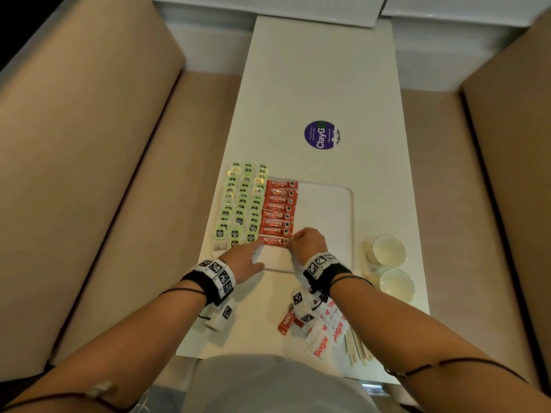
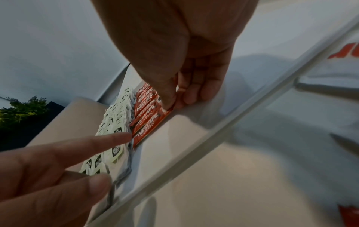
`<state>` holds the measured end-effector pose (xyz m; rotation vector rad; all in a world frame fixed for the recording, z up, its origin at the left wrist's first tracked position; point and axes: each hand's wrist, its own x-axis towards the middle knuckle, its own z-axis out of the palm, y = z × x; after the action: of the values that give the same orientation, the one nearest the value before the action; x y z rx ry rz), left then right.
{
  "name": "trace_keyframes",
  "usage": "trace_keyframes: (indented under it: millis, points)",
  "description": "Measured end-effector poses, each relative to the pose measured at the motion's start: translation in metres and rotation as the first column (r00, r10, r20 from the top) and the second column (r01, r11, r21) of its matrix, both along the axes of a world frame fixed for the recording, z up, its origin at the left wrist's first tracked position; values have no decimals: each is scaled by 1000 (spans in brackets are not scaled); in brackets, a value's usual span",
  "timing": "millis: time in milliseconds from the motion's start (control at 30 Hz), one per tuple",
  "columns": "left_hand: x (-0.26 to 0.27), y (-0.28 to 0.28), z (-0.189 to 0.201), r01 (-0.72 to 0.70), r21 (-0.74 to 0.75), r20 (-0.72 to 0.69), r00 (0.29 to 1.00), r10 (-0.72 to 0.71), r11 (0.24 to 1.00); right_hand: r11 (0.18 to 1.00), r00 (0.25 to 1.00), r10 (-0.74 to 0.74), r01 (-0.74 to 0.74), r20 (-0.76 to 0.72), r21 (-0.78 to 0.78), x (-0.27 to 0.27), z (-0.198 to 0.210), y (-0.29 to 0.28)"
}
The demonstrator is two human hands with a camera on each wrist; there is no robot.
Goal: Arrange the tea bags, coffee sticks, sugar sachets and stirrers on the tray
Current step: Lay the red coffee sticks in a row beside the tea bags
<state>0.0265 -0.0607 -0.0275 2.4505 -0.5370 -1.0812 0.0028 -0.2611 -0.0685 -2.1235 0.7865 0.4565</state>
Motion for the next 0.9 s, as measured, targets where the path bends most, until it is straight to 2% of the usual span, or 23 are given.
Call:
trace_keyframes:
  millis: [100, 200, 633, 900]
  points:
    - [2, -6, -4, 91, 93, 5, 996, -92, 991, 999, 999, -47, 47, 12, -21, 0, -3, 1]
    - [4, -8, -10, 116, 133, 8, 993, -118, 984, 998, 999, -51, 51, 9, -29, 0, -5, 1]
    - [7, -12, -17, 107, 138, 50, 992, -115, 985, 999, 999, -6, 7, 33, -48, 5, -8, -3]
    - [21, -20, -22, 72, 162, 31, 996, -78, 984, 997, 1000, -4, 3, -15, -74, 14, -10, -5]
